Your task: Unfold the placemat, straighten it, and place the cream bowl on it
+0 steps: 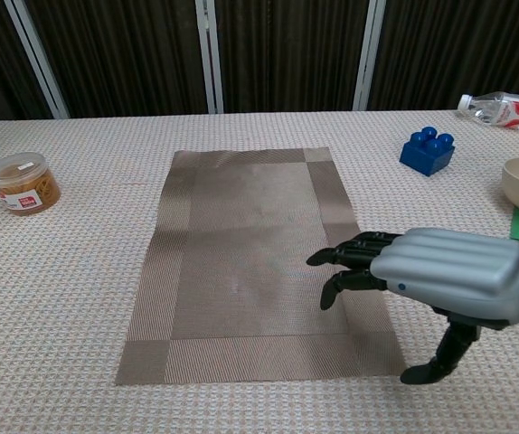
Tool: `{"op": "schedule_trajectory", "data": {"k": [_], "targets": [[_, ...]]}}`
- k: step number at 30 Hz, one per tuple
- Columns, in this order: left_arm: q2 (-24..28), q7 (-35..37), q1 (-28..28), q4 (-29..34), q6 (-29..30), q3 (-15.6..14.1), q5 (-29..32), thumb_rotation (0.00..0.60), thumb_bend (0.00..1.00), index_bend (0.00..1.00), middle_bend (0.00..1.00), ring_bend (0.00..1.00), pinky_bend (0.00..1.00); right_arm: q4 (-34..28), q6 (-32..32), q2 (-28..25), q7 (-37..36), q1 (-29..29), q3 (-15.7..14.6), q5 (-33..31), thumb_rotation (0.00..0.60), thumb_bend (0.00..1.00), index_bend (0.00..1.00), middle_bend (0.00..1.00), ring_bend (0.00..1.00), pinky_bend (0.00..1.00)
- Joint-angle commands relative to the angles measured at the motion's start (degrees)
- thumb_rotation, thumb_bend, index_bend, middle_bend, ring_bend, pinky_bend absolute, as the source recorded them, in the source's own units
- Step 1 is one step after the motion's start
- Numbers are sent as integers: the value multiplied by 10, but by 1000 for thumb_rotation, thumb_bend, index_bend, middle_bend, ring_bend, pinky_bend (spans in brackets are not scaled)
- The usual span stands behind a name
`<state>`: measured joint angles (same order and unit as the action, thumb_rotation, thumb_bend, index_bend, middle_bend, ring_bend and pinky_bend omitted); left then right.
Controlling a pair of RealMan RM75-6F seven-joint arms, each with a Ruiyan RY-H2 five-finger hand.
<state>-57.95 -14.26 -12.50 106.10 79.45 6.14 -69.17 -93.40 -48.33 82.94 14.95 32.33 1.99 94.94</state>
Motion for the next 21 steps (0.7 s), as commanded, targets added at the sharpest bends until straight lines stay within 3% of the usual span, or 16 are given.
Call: {"op": "schedule_trajectory", "data": {"k": [1, 21], "targets": [[0, 4, -1, -2, -4, 2, 3, 600, 65, 0, 0, 0, 0, 20, 8, 24, 21, 8, 3, -14, 600, 89, 253, 0, 0, 0], [4, 16, 0, -3, -13, 3, 0, 600, 66, 0, 0, 0, 0, 62, 0, 63, 71, 15, -18, -37, 600, 111, 278, 0, 0, 0]]}}
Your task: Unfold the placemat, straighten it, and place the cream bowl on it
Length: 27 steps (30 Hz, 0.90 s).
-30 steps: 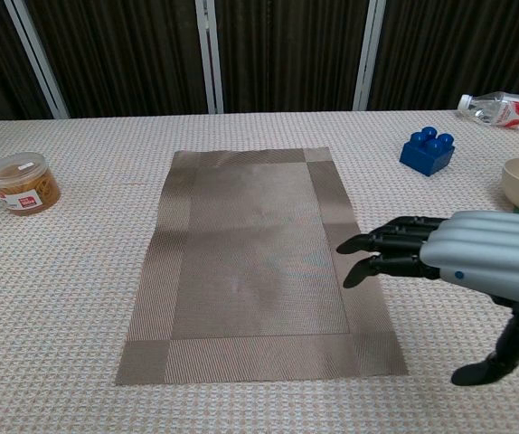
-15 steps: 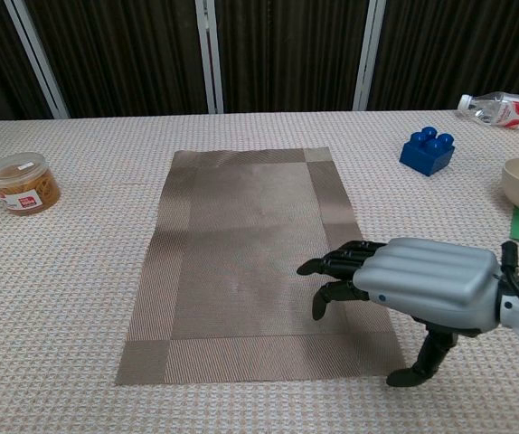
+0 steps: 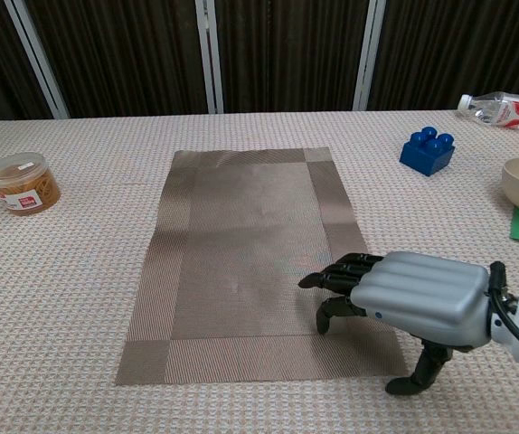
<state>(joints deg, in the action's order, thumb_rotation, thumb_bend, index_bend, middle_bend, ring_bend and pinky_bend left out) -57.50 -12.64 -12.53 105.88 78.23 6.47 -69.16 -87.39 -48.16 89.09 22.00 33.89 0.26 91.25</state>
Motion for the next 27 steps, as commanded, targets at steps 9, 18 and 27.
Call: {"op": "schedule_trajectory", "data": {"k": [9, 18, 27], "targets": [[-1, 3, -2, 1, -7, -1, -1, 600, 67, 0, 0, 0, 0, 12, -13, 4, 2, 0, -3, -8, 600, 114, 280, 0, 0, 0], [1, 6, -1, 2, -8, -1, -3, 600, 68, 0, 0, 0, 0, 24, -27, 15, 0, 1, -2, -12, 600, 195, 279, 0, 0, 0], [0, 6, -1, 1, -10, -2, -6, 600, 68, 0, 0, 0, 0, 31, -39, 13, -27, 0, -12, -7, 600, 270, 274, 0, 0, 0]]}}
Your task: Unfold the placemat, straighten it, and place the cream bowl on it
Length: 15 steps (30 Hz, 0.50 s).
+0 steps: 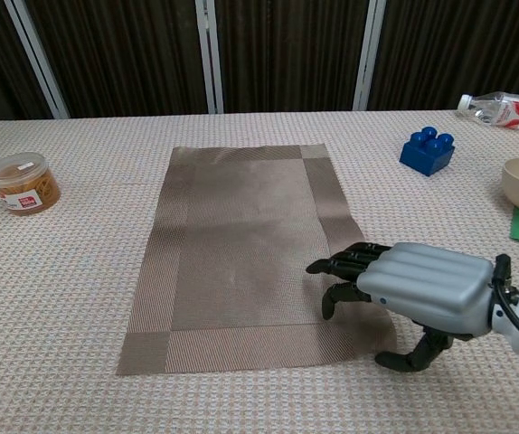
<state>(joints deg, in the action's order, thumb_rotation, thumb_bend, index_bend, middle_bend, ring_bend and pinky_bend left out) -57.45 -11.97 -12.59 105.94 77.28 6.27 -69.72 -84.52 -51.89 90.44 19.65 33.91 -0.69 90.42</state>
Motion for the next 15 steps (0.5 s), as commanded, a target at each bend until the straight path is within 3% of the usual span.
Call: {"op": "schedule_trajectory", "data": {"k": [1, 15], "targets": [[0, 0, 0, 0, -1, 0, -1, 600, 69, 0, 0, 0, 0, 4, -2, 0, -6, 0, -5, 2, 600, 271, 273, 0, 0, 0], [-3, -2, -1, 0, -3, -1, -2, 600, 72, 0, 0, 0, 0, 35, -26, 17, -43, -4, -7, 6, 600, 398, 280, 0, 0, 0]]}}
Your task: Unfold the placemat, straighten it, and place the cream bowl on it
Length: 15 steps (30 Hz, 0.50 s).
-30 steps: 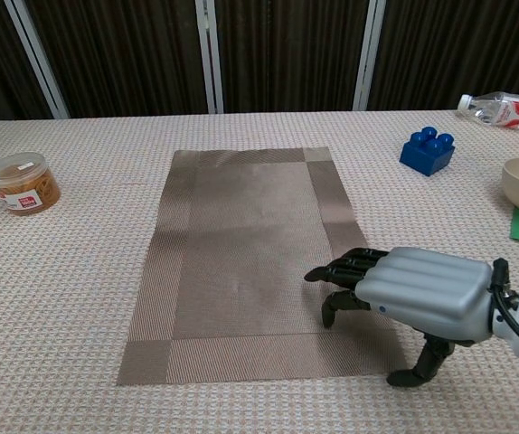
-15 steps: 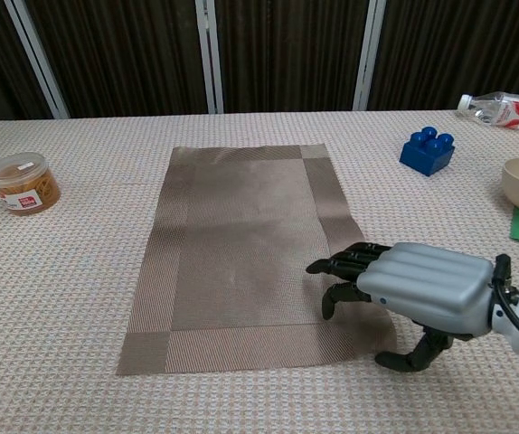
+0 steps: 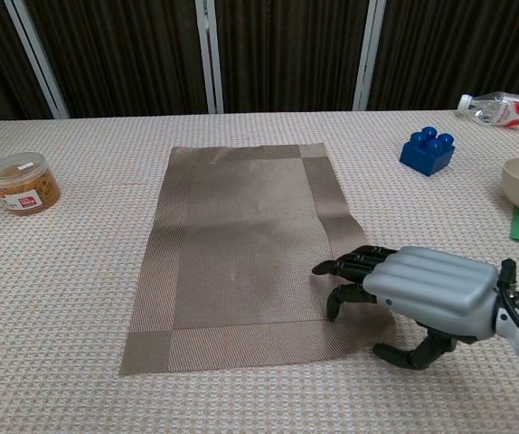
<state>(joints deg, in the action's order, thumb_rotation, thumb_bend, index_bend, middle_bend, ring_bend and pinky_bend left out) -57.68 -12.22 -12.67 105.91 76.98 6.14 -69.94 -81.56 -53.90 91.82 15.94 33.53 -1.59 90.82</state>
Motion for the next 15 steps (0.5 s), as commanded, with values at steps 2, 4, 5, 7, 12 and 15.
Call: {"op": "schedule_trajectory", "data": {"k": [2, 4, 5, 7, 12, 15], "targets": [[-1, 0, 0, 0, -1, 0, 0, 600, 73, 0, 0, 0, 0, 10, -12, 6, -12, -1, 2, 5, 600, 402, 285, 0, 0, 0], [-1, -1, 0, -1, -1, 0, 0, 600, 72, 0, 0, 0, 0, 13, -16, 7, -17, -1, 3, 7, 600, 403, 290, 0, 0, 0], [-2, -1, -1, -1, -1, 0, 1, 600, 71, 0, 0, 0, 0, 16, -18, 7, -21, 0, 3, 9, 600, 403, 296, 0, 0, 0], [-2, -2, -1, -1, -2, 0, 1, 600, 70, 0, 0, 0, 0, 18, -20, 8, -25, 0, 2, 10, 600, 403, 320, 0, 0, 0], [-3, -4, -1, -1, -2, 0, 1, 600, 70, 0, 0, 0, 0, 26, -32, 11, -41, -1, 1, 16, 600, 402, 415, 0, 0, 0], [-3, -4, -1, -1, -3, -1, 1, 600, 69, 0, 0, 0, 0, 32, -38, 15, -48, -1, 1, 19, 600, 402, 440, 0, 0, 0]]}}
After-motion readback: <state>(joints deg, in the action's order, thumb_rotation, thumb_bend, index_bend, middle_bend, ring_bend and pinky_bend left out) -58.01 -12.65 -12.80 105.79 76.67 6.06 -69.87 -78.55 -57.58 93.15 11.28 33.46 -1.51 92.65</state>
